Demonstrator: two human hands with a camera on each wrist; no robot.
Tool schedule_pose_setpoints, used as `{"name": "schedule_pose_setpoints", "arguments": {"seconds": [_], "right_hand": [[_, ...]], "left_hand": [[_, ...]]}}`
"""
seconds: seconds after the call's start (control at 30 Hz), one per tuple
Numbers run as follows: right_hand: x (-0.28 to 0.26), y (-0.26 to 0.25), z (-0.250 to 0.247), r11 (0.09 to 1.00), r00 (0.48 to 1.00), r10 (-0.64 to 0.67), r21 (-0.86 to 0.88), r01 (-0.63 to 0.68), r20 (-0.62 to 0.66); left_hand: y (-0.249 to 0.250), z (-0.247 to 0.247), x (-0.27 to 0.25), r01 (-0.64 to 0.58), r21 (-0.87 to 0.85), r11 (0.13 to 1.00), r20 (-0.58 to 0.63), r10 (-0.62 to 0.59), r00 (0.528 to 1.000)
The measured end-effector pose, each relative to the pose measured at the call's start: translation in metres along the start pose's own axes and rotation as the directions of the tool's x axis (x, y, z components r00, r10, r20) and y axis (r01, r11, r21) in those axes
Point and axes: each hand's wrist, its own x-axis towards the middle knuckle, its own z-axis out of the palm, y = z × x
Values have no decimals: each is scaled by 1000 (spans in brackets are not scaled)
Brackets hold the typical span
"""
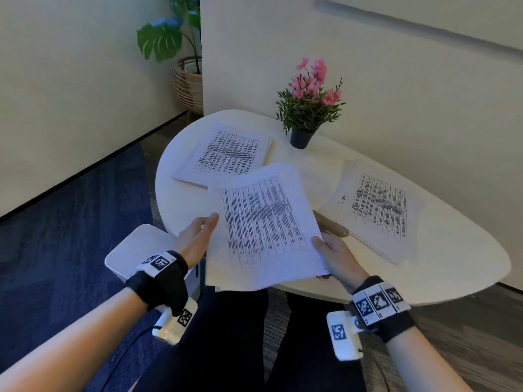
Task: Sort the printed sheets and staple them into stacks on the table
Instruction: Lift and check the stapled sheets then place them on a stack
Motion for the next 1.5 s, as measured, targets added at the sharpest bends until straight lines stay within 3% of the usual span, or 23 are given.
{"name": "schedule_pose_setpoints", "arguments": {"seconds": [0.1, 0.17, 0.23, 0.4, 0.5, 0.63, 0.73, 0.8, 0.87, 0.93, 1.03, 1.13, 1.2, 1.33, 1.5], "right_hand": [[8, -12, -19, 905, 994, -66, -424, 22, -90], [25, -13, -33, 784, 950, -214, -620, 28, -228], [49, -8, -43, 679, 917, -283, -734, -15, -281], [89, -1, -44, 537, 979, -81, -836, -115, -187], [97, 6, -45, 580, 985, -23, -805, -126, -171], [91, 11, -61, 721, 933, 17, -642, -260, -359], [76, 9, -76, 875, 869, -24, -430, -221, -494], [67, 8, -81, 918, 862, -24, -352, -182, -506], [60, 9, -81, 906, 903, 12, -377, -192, -429], [56, 12, -77, 853, 929, 46, -470, -228, -368], [52, 13, -68, 731, 916, -35, -635, -248, -399], [54, 5, -64, 631, 909, -138, -743, -225, -393], [58, 2, -65, 581, 928, -76, -773, -256, -364], [67, 12, -61, 586, 932, 114, -734, -342, -344], [76, 23, -52, 576, 932, 92, -745, -337, -351]], "left_hand": [[2, 7, 0, 44, 83, 996, 70, -50, 996], [-4, 9, 2, 24, 200, 979, 96, -44, 994], [-9, 9, 1, 13, 223, 975, 114, -39, 993], [-7, 11, -8, -59, 220, 974, 144, 27, 989], [-7, 13, -13, -80, 245, 966, 175, 37, 984], [-13, 16, -20, -103, 291, 951, 306, 10, 952], [-7, 26, -26, -162, 356, 920, 420, -3, 907], [4, 36, -30, -222, 440, 870, 467, -11, 884], [17, 47, -32, -279, 521, 807, 500, -23, 866], [30, 54, -30, -370, 651, 662, 506, -16, 862], [52, 65, -22, -483, 746, 458, 492, 109, 864], [72, 91, -6, -581, 715, 390, 559, 180, 809], [80, 116, 5, -613, 702, 363, 602, 158, 783], [85, 161, 18, -673, 661, 332, 672, 139, 728], [80, 180, 35, -683, 678, 271, 687, 97, 720]]}}
